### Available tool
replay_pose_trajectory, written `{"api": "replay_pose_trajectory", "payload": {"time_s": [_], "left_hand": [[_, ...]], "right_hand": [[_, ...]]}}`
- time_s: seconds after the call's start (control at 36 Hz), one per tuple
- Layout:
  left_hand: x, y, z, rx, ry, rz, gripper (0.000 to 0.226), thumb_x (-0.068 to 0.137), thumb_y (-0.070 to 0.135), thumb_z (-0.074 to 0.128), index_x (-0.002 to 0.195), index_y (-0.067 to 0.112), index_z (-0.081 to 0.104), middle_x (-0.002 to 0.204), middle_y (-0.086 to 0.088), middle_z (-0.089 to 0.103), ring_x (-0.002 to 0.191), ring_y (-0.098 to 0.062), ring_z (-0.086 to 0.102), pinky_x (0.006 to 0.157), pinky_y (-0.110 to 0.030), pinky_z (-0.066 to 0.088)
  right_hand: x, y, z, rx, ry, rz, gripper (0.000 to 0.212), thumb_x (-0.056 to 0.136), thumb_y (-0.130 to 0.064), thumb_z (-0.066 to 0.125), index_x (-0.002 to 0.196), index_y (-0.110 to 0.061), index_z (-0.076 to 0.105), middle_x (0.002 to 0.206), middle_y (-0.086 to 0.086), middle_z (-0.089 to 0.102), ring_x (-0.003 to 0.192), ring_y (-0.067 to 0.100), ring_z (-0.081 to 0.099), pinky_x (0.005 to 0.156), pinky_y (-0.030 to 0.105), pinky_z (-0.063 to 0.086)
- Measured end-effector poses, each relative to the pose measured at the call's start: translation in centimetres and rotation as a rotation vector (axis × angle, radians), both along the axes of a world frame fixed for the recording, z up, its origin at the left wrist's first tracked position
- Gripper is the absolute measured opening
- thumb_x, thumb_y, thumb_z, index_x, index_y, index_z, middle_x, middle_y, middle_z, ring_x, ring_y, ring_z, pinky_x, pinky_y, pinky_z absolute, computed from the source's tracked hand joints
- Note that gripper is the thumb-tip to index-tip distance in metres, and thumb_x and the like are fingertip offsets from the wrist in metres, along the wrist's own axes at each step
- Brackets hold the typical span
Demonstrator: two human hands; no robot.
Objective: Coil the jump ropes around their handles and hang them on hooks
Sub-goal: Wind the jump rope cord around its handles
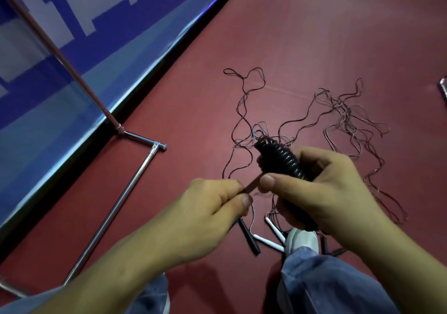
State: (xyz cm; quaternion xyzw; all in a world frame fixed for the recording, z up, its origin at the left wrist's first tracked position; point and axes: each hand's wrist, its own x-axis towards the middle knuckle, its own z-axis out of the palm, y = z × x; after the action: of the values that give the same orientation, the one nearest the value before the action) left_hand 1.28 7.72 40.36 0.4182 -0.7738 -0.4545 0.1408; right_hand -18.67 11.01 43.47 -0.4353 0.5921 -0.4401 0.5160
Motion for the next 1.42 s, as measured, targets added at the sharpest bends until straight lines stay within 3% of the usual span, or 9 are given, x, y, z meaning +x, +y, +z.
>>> {"api": "replay_pose_trajectory", "payload": {"time_s": [0.11, 0.19, 0.33, 0.47, 0.72, 0.92, 1.25, 1.33, 1.42], "left_hand": [[0.3, 0.2, 0.5, -0.035, -0.003, -0.013, 0.033, 0.102, 0.035, 0.056, 0.077, 0.015, 0.062, 0.052, 0.005, 0.046, 0.047, -0.008, 0.036, 0.049, -0.03, 0.034], [0.3, 0.6, 0.8, 0.067, -0.074, -0.012, 0.034, 0.102, 0.039, 0.053, 0.077, 0.017, 0.062, 0.056, -0.005, 0.058, 0.048, -0.023, 0.051, 0.051, -0.039, 0.047], [-0.1, 0.7, 2.0, 0.34, -0.116, 0.008, 0.035, 0.106, 0.029, 0.047, 0.08, 0.013, 0.064, 0.059, -0.009, 0.071, 0.043, -0.01, 0.055, 0.048, -0.015, 0.041], [0.0, 0.6, 3.5, 0.438, -0.194, -0.005, 0.037, 0.105, 0.029, 0.045, 0.076, 0.012, 0.061, 0.054, -0.008, 0.069, 0.045, -0.015, 0.061, 0.053, -0.021, 0.048], [1.0, 0.8, 4.7, 0.675, -0.021, 0.052, 0.026, 0.101, 0.021, 0.05, 0.085, 0.008, 0.065, 0.049, -0.005, 0.058, 0.038, -0.018, 0.055, 0.052, -0.028, 0.043], [2.3, -0.1, 4.7, 0.432, -0.125, 0.077, 0.022, 0.097, 0.016, 0.058, 0.087, 0.002, 0.071, 0.05, -0.001, 0.062, 0.043, -0.011, 0.06, 0.051, -0.019, 0.043], [3.2, -1.5, 4.1, 0.316, 0.206, -0.027, 0.015, 0.088, -0.002, 0.071, 0.098, 0.01, 0.073, 0.069, -0.012, 0.074, 0.07, -0.023, 0.074, 0.066, -0.022, 0.054], [2.9, -2.1, 4.0, 0.303, 0.246, -0.024, 0.008, 0.089, 0.01, 0.073, 0.095, 0.005, 0.073, 0.065, -0.014, 0.071, 0.062, -0.026, 0.072, 0.066, -0.027, 0.058], [2.3, -2.4, 3.6, 0.228, 0.229, 0.038, 0.036, 0.083, 0.039, 0.07, 0.082, 0.003, 0.072, 0.056, -0.012, 0.067, 0.049, -0.02, 0.065, 0.056, -0.025, 0.052]], "right_hand": [[-0.1, -0.1, -0.5, 0.018, 0.146, 0.014, 0.033, 0.073, -0.013, 0.089, 0.088, 0.003, 0.064, 0.05, 0.013, 0.056, 0.039, 0.025, 0.049, 0.039, 0.031, 0.037], [0.4, -0.2, -1.4, 0.049, 0.391, 0.053, 0.044, 0.059, -0.039, 0.094, 0.085, -0.015, 0.068, 0.067, 0.003, 0.07, 0.051, 0.025, 0.061, 0.048, 0.043, 0.053], [0.6, -0.3, -1.9, 0.048, 0.81, 0.183, 0.061, 0.045, -0.065, 0.085, 0.081, -0.027, 0.053, 0.076, -0.005, 0.065, 0.066, 0.014, 0.057, 0.058, 0.033, 0.051], [1.5, -0.3, -3.4, -0.038, 0.952, 0.213, 0.059, 0.054, -0.072, 0.067, 0.089, -0.027, 0.053, 0.072, -0.007, 0.06, 0.062, 0.016, 0.055, 0.059, 0.037, 0.052], [1.8, 0.0, -4.6, -0.127, 1.015, 0.388, 0.041, 0.072, -0.061, 0.062, 0.076, -0.025, 0.042, 0.06, -0.001, 0.048, 0.056, 0.028, 0.048, 0.051, 0.044, 0.049], [2.5, 0.5, -4.8, -0.154, 1.036, 0.429, 0.041, 0.073, -0.064, 0.041, 0.07, -0.024, 0.034, 0.059, -0.001, 0.045, 0.054, 0.028, 0.045, 0.051, 0.043, 0.047], [3.4, 0.7, -4.4, -0.108, 0.944, 0.506, 0.046, 0.079, -0.068, 0.038, 0.085, -0.026, 0.054, 0.069, 0.0, 0.06, 0.064, 0.024, 0.06, 0.06, 0.042, 0.054], [3.6, 0.9, -4.0, -0.074, 0.877, 0.566, 0.042, 0.081, -0.067, 0.041, 0.092, -0.029, 0.054, 0.074, -0.003, 0.065, 0.067, 0.019, 0.065, 0.063, 0.042, 0.056], [3.8, 1.2, -3.6, -0.052, 0.864, 0.605, 0.044, 0.081, -0.069, 0.043, 0.09, -0.027, 0.054, 0.075, -0.003, 0.061, 0.065, 0.02, 0.061, 0.061, 0.049, 0.054]]}}
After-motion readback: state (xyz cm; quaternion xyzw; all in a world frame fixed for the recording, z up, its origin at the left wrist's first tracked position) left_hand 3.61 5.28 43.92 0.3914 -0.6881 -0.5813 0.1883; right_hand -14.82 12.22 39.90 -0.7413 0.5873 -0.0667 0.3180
